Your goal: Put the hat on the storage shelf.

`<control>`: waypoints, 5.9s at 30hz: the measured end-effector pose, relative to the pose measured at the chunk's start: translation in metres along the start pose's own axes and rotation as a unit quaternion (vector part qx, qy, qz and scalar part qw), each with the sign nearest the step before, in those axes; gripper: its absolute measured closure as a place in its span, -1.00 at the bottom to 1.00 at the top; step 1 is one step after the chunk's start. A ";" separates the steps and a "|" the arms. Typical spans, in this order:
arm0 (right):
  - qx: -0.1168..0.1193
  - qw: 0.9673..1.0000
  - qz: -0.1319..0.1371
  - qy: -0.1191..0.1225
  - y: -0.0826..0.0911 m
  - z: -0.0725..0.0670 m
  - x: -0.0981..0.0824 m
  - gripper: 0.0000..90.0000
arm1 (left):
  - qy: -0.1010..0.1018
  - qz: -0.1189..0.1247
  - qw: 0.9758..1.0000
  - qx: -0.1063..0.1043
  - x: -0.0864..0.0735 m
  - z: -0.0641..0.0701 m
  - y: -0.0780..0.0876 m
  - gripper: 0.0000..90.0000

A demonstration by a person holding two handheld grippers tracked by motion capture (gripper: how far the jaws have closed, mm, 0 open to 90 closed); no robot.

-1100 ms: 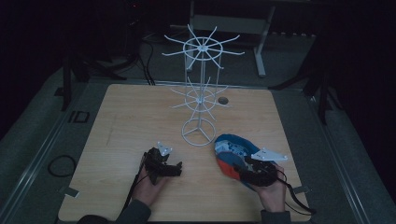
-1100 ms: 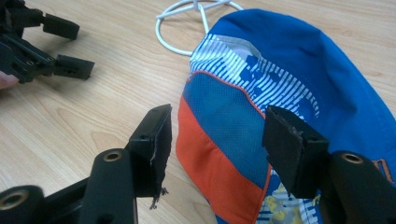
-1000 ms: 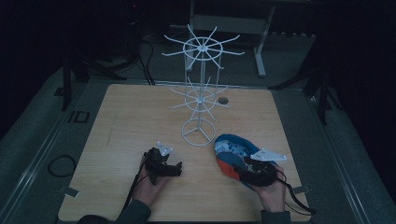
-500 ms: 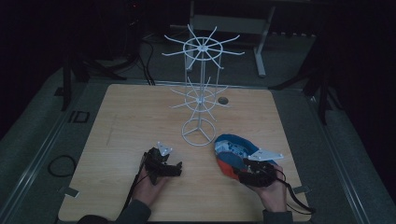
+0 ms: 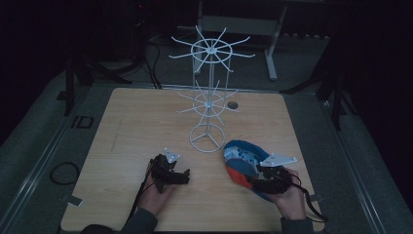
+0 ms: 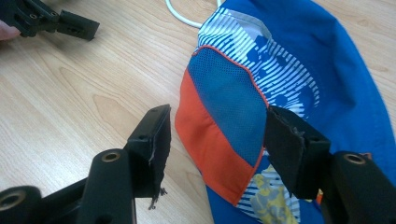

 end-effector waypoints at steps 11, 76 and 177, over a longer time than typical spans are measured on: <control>0.007 1.000 -0.005 -0.001 0.008 0.009 0.009 -0.04 | 0.000 0.000 1.000 0.000 0.000 0.000 0.000 -0.94; 0.012 0.997 -0.068 0.042 -0.015 0.056 0.060 -0.29 | 0.001 0.001 1.000 0.000 0.000 0.000 0.000 -0.94; 0.043 0.995 -0.050 0.079 0.006 0.056 0.066 0.95 | 0.001 0.000 1.000 0.000 0.000 0.000 0.000 -0.94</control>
Point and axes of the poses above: each handheld gripper's, and its own axes: y roughly backward along the jaws, x roughly out of its top, z roughly to its right, the point moved 7 cm from there along -y, roughly forward along the jaws, and after that the axes turned 6 degrees about -z, right-handed, at the moved point
